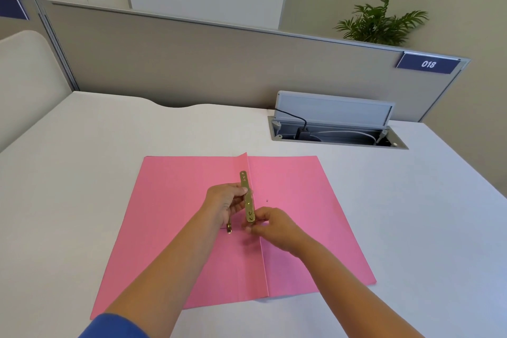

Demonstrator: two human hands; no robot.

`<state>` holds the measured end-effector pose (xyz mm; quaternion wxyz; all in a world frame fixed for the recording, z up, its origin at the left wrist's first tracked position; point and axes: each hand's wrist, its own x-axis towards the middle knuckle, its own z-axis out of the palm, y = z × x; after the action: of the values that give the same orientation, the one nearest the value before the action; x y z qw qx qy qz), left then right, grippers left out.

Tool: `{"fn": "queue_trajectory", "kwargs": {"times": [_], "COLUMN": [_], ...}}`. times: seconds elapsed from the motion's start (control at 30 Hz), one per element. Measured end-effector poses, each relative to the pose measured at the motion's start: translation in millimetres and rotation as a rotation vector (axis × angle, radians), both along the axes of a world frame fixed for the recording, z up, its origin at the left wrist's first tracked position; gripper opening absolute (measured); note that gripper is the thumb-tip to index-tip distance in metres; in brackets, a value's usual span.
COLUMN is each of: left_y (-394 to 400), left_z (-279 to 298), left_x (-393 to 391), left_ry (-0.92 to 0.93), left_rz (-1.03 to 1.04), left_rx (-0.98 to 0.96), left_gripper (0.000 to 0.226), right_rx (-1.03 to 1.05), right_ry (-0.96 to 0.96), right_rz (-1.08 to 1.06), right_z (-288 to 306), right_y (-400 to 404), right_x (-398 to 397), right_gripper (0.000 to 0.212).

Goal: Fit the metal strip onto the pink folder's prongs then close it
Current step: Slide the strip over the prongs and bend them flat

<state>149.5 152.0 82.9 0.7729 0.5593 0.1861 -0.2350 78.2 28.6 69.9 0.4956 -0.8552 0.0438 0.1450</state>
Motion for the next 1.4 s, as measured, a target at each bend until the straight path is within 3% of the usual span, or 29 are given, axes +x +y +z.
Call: {"fn": "queue_trajectory", "kwargs": {"times": [0.5, 1.4], "left_y": [0.9, -0.7], "left_z": [-1.0, -4.7], "left_x": [0.6, -1.4], "left_ry": [0.022, 0.004], "left_rz": [-0.009, -0.007], "left_rx": [-0.019, 0.0], "left_gripper": [0.016, 0.016], "right_rx": [0.057, 0.128], "right_ry": [-0.139, -0.125], "right_rz": [-0.184, -0.257], "right_z": [-9.4, -8.0], "right_y": [6.7, 9.1], "right_x": [2.9, 0.6], "right_gripper": [0.016, 0.017]}}
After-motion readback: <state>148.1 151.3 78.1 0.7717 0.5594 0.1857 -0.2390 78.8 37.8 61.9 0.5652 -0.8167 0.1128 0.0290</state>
